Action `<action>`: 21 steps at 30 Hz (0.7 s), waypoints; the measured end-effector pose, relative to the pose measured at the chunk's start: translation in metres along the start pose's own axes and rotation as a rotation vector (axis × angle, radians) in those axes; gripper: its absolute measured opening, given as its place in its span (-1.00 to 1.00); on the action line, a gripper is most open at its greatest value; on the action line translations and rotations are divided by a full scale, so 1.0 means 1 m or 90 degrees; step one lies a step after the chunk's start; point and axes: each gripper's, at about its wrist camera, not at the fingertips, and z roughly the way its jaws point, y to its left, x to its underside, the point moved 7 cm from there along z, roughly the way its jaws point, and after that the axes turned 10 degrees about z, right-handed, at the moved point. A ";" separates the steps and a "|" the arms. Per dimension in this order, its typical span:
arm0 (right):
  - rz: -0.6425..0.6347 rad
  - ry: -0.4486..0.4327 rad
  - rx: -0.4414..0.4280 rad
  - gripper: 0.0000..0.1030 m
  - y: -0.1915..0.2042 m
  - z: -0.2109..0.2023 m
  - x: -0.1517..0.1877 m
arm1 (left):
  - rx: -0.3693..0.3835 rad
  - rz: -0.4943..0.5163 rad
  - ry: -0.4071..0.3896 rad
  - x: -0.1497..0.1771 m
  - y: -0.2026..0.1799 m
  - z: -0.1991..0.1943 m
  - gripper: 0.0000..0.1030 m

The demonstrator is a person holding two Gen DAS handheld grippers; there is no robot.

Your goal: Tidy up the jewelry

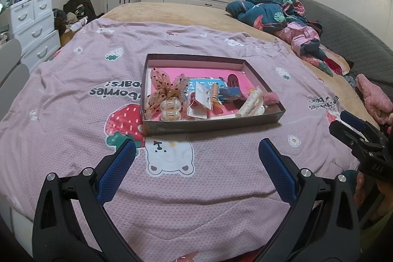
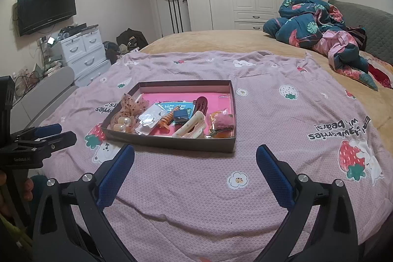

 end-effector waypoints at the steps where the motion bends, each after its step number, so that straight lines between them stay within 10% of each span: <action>1: 0.000 -0.001 0.000 0.92 0.000 0.000 0.000 | 0.000 0.000 0.000 -0.001 0.000 0.000 0.82; 21: 0.001 0.001 -0.001 0.92 0.000 0.000 0.001 | -0.005 0.001 0.003 0.000 0.001 0.000 0.82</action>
